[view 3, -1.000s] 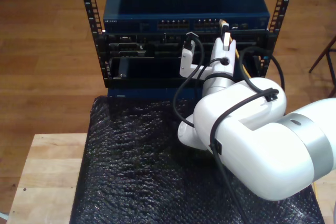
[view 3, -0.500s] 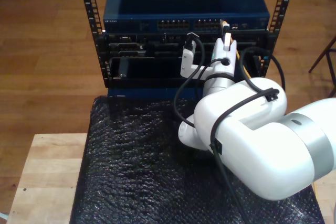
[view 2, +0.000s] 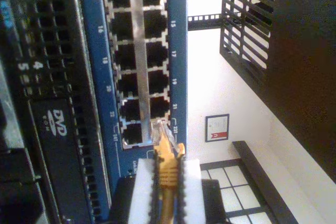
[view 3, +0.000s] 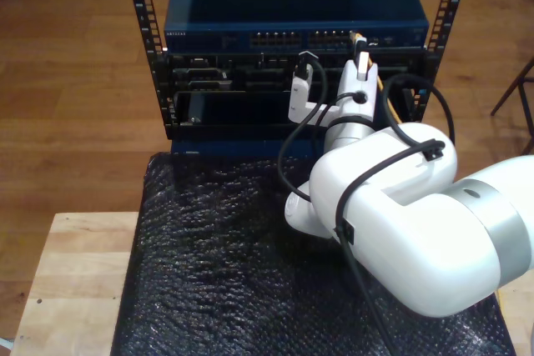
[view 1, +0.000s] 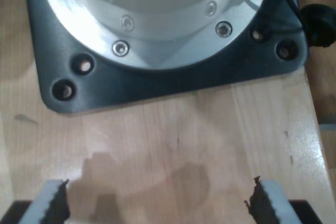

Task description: Grab the cable and plug it in

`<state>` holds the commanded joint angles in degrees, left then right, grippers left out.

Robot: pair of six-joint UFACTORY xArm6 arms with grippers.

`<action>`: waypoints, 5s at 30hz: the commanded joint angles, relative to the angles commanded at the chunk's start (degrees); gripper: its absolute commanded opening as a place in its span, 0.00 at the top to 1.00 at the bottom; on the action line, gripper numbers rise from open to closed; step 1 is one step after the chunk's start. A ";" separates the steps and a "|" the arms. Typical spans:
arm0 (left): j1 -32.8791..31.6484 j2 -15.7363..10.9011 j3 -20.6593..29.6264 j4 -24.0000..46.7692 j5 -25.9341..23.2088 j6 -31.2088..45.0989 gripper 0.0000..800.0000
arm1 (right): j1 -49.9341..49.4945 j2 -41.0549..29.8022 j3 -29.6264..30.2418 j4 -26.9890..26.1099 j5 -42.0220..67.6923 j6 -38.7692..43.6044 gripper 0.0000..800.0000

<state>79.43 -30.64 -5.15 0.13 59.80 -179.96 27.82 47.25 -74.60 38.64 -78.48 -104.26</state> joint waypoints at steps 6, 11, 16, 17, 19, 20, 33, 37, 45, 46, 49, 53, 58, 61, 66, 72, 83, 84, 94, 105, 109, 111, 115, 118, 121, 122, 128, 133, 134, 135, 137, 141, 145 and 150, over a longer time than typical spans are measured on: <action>0.00 0.00 0.00 0.00 0.00 0.09 0.00 | -0.09 -0.09 0.18 0.00 0.00 0.09 1.00; 0.00 0.00 0.00 0.00 0.00 0.09 0.00 | -0.18 -0.09 0.35 0.09 0.00 0.09 1.00; 0.00 0.00 0.00 0.00 0.00 0.00 0.00 | -0.18 -0.09 0.35 0.09 0.00 0.09 1.00; 0.00 0.00 0.00 0.00 0.00 0.00 0.00 | -0.18 -0.09 0.18 0.00 0.00 0.09 1.00; 0.00 0.00 0.00 0.00 0.00 0.00 0.00 | -0.09 -0.09 0.00 0.00 0.00 0.09 1.00; 0.00 0.00 0.00 0.00 0.00 0.09 0.00 | -0.09 -0.09 0.00 0.00 0.00 0.09 1.00; 0.00 0.00 0.00 0.00 0.00 0.09 0.00 | 0.09 0.09 -0.35 -0.09 0.09 0.00 1.00; 0.00 0.00 0.00 0.00 0.00 0.00 0.00 | 0.09 0.18 -0.44 -0.09 0.09 0.00 1.00; 0.00 0.00 0.00 0.00 0.00 0.09 0.00 | 0.09 0.09 -0.53 -0.09 0.09 0.00 1.00; 0.00 0.00 0.00 0.00 0.00 0.09 0.00 | 0.09 0.09 -0.53 -0.09 0.09 0.00 1.00; 0.00 0.00 0.00 0.00 0.00 0.00 0.00 | 0.18 0.09 -0.53 -0.18 0.09 0.00 1.00; 0.00 0.00 0.00 0.00 0.00 0.09 0.00 | 0.18 0.09 -0.26 -0.26 0.09 0.09 1.00; 0.00 0.00 0.00 0.00 0.00 0.09 0.00 | 0.26 0.09 -0.53 -0.26 0.18 0.00 1.00; 0.00 0.00 0.00 0.00 0.00 0.00 0.00 | 0.18 0.18 -0.97 -0.26 0.26 0.00 1.00; 0.00 0.00 0.00 0.00 0.00 0.00 0.00 | 0.18 1.32 -2.81 -0.44 0.35 0.00 1.00; 0.00 0.00 0.00 0.00 0.00 0.00 0.00 | 0.09 1.49 -3.08 -0.26 1.14 0.00 1.00; 0.00 0.00 0.00 0.00 0.00 0.00 0.00 | -0.09 2.02 -3.43 -0.70 1.58 0.35 0.92; 0.00 0.00 0.00 0.00 0.00 0.00 0.00 | -0.09 1.93 -3.34 -0.70 2.29 0.35 0.86; 0.00 0.00 0.00 0.00 0.00 0.09 0.00 | 0.18 -0.88 -1.41 -0.70 4.84 0.62 0.71; 0.00 0.00 0.00 0.00 0.00 0.09 0.00 | 0.53 -13.54 13.36 -0.70 11.25 0.70 0.58; 0.00 0.00 0.00 0.00 0.00 0.09 0.00 | 0.53 -19.60 20.40 -0.79 13.71 0.70 0.54; 0.00 0.00 0.00 0.00 0.00 0.09 0.00 | 0.53 -22.77 23.65 -0.97 15.65 0.70 0.51; 0.00 0.00 0.00 0.00 0.00 0.09 0.00 | 0.35 -30.07 30.51 -2.02 20.22 0.62 0.47; 0.00 0.00 0.00 0.00 0.00 0.00 0.00 | -0.18 -35.08 34.46 -3.87 23.91 0.53 0.46; 0.00 0.00 0.00 0.00 0.00 0.09 0.00 | -2.20 -40.35 38.42 -6.86 29.01 0.53 0.41; 0.00 0.00 0.00 0.00 0.00 0.00 0.00 | -3.43 -42.37 39.74 -7.91 31.12 0.53 0.41; 0.00 0.00 0.00 0.00 0.00 0.09 0.00 | -10.02 -51.25 43.25 -10.90 44.84 0.35 0.30; 0.00 0.00 0.00 0.00 0.00 0.09 0.00 | -17.14 -56.79 44.66 -12.75 54.51 -2.90 0.24; 0.00 0.00 0.00 0.00 0.00 0.09 0.00 | -18.73 -57.67 44.66 -12.92 56.53 -3.69 0.24; 0.00 0.00 0.00 0.00 0.00 0.09 0.00 | -20.22 -58.55 44.66 -13.10 58.37 -4.66 0.23; 0.00 0.00 0.00 0.00 0.00 0.09 0.00 | -24.26 -59.60 44.84 -13.27 61.98 -6.86 0.22; 0.00 0.00 0.00 0.00 0.00 0.09 0.00 | -32.88 -61.45 44.40 -15.21 69.27 -12.57 0.20; 0.00 0.00 0.00 0.00 0.00 0.00 0.00 | -42.20 -61.54 42.02 -15.82 77.45 -18.29 0.17; 0.00 0.00 0.00 0.00 0.00 0.00 0.00 | -53.45 -61.27 37.45 -15.47 90.81 -27.87 0.08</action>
<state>79.43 -30.64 -5.15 0.13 59.80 -179.96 -25.63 -14.02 -37.15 23.16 12.33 -132.13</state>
